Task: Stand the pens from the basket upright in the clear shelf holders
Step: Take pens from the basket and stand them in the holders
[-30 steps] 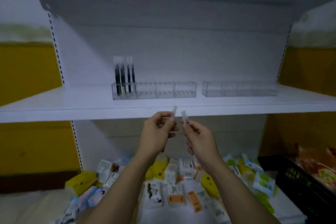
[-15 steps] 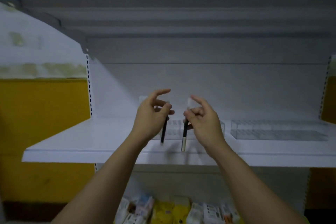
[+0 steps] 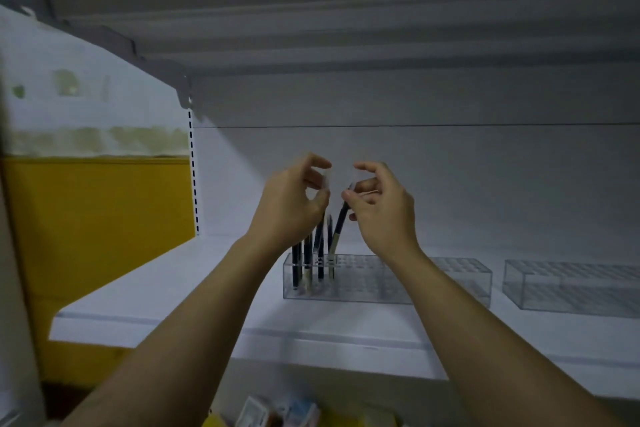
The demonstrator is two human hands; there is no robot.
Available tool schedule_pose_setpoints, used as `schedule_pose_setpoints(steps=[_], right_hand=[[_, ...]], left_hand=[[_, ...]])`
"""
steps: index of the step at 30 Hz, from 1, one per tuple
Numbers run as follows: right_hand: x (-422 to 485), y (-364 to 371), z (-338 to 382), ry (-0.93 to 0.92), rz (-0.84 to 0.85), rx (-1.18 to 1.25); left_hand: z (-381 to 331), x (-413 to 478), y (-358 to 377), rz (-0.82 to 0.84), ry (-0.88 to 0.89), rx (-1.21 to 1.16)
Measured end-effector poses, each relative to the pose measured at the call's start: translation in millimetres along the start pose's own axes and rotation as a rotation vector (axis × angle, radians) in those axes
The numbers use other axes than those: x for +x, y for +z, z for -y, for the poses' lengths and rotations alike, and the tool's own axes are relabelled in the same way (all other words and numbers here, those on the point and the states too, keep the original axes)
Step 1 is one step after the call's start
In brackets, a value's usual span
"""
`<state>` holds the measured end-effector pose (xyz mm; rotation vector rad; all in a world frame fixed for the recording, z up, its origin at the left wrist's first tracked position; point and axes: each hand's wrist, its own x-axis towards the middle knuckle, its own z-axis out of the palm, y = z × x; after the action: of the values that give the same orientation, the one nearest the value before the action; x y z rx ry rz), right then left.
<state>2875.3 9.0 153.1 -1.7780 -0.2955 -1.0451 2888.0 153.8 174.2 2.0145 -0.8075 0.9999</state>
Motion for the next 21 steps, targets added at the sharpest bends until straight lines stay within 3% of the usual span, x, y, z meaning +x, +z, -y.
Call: schedule_pose_setpoints(steps=[8,15,21], right_hand=[[5,7,-25,0.036,0.048,-0.013],[-5,5,-30,-0.047,0.396,-0.354],[-10,-2,-24,-0.049,0.517,-0.538]], left_hand=[[19,-1,13,0.015,-0.083,0.017],[35,-2,16,0.091,-0.107,0.121],[29,3,10,0.173,-0.113,0.109]])
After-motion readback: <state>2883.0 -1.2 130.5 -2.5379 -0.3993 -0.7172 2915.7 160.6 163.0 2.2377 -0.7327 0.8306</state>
